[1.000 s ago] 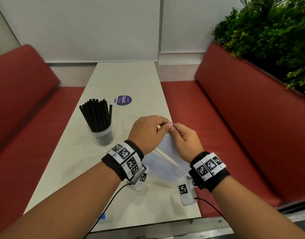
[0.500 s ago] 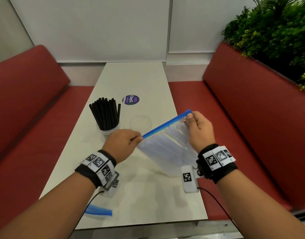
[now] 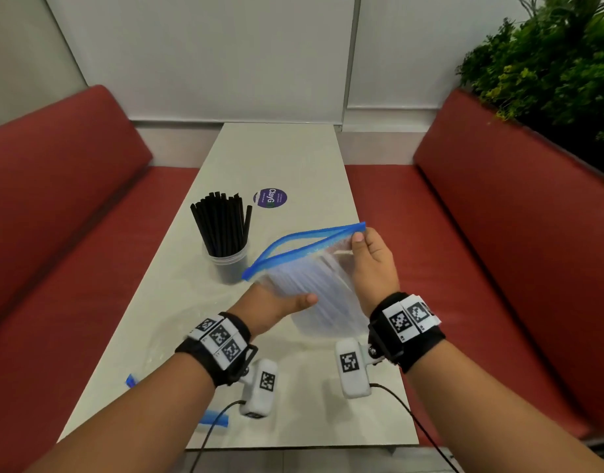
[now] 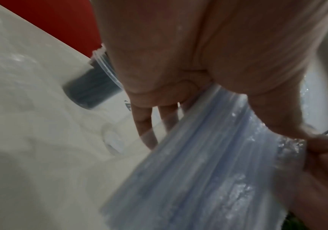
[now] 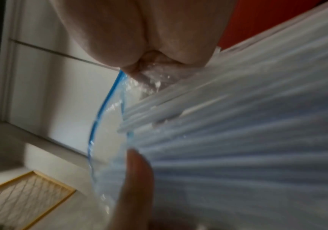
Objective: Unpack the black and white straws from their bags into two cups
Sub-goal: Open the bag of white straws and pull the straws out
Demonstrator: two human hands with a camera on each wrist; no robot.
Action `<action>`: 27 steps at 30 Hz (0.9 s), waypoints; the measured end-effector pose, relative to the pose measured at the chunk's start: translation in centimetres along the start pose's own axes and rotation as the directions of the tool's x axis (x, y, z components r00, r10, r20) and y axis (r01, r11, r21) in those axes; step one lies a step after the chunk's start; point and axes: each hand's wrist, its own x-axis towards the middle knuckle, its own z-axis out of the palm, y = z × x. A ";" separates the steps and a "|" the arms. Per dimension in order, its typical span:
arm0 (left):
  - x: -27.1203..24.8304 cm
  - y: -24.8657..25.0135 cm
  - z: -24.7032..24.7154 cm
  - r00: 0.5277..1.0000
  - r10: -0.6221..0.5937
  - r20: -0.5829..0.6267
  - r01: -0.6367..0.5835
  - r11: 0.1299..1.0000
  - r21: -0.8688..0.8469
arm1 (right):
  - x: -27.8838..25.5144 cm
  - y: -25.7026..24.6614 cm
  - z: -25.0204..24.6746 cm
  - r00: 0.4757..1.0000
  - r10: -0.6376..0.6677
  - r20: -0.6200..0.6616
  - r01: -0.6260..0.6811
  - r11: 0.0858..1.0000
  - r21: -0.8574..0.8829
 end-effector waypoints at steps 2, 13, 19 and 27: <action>0.5 0.7 0.8 0.998 0.040 -0.051 -0.042 0.998 -0.038 | -0.4 1.0 0.6 1.000 -0.021 0.020 0.022 0.997 -0.070; 2.1 3.3 2.2 0.991 -0.100 -0.093 0.043 0.878 -0.477 | -3.2 1.9 -0.7 0.914 0.214 0.344 0.069 0.754 -0.653; 1.7 3.8 2.7 0.995 -0.028 -0.095 0.045 0.983 0.175 | -2.2 2.9 -0.7 0.969 0.178 0.170 -0.068 0.857 -0.510; 1.7 4.0 -2.4 0.820 0.497 -0.284 -0.241 0.749 0.617 | -1.7 3.2 -2.3 0.943 0.220 0.250 -0.051 0.838 -0.543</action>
